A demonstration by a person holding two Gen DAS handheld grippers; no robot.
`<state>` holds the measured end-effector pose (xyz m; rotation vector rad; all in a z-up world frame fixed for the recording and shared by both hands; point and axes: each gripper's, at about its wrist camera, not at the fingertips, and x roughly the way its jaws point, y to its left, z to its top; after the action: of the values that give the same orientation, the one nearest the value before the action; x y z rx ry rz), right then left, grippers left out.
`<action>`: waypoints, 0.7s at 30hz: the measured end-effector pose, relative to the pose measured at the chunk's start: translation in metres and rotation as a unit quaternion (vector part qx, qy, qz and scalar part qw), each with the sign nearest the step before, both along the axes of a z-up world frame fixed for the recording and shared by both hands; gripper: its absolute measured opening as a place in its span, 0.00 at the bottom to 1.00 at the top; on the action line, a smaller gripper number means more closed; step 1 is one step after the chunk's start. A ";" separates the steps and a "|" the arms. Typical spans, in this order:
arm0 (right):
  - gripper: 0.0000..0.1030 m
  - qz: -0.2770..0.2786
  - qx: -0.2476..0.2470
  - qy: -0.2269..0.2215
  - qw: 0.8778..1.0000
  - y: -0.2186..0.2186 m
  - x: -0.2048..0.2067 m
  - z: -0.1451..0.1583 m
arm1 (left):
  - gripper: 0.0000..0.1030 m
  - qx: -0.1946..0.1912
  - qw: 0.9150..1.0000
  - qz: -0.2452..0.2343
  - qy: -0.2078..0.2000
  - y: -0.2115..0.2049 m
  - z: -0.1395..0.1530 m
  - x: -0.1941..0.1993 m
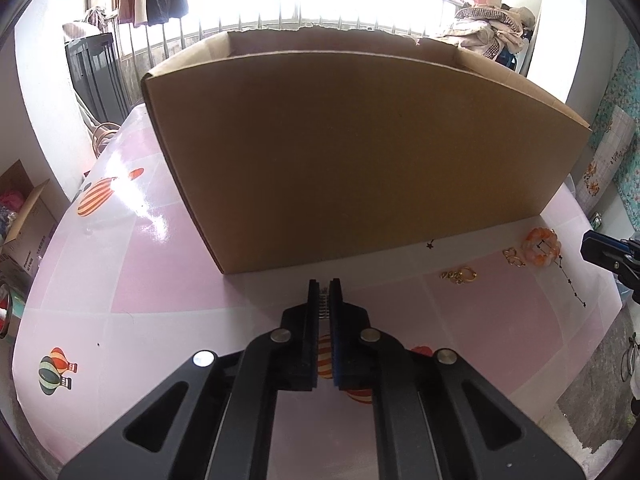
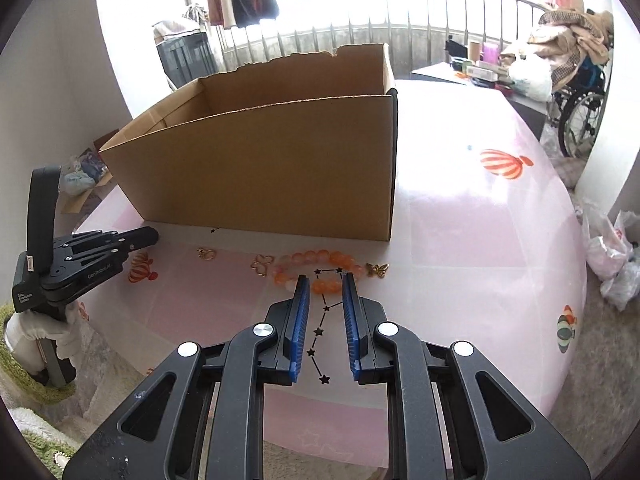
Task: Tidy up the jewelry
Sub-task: 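Lower the right gripper onto a small gold charm beside the orange bracelet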
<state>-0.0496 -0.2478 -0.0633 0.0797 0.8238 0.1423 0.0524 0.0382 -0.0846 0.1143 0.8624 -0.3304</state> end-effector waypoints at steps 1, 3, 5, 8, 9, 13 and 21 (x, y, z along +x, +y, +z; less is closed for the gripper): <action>0.17 0.004 0.001 0.000 1.000 0.001 0.001 0.000 | 0.04 0.000 1.000 0.000 -0.001 0.002 0.000 0.000; 0.17 0.015 0.008 0.000 1.000 0.005 0.003 0.000 | 0.04 -0.002 1.000 -0.001 -0.002 0.005 0.001 0.000; 0.17 0.033 0.008 -0.003 0.999 0.014 0.007 0.000 | 0.04 -0.006 1.000 0.000 -0.001 0.008 0.002 -0.001; 0.17 0.063 0.003 -0.003 0.998 0.031 0.015 -0.001 | 0.04 -0.013 1.000 0.002 -0.003 0.009 0.004 0.000; 0.17 0.072 0.001 -0.002 0.997 0.037 0.017 -0.002 | 0.04 -0.015 1.000 0.001 -0.004 0.010 0.005 0.000; 0.17 0.095 -0.006 0.016 0.995 0.054 0.026 -0.010 | 0.04 -0.019 1.000 0.002 -0.008 0.015 0.007 0.001; 0.17 0.058 -0.020 0.036 0.997 0.052 0.037 -0.028 | 0.04 -0.027 1.000 0.006 -0.005 0.019 0.007 0.002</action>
<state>-0.0121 -0.1955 -0.0915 -0.0016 0.9035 0.2332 0.0543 0.0572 -0.0773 0.0602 0.8441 -0.3417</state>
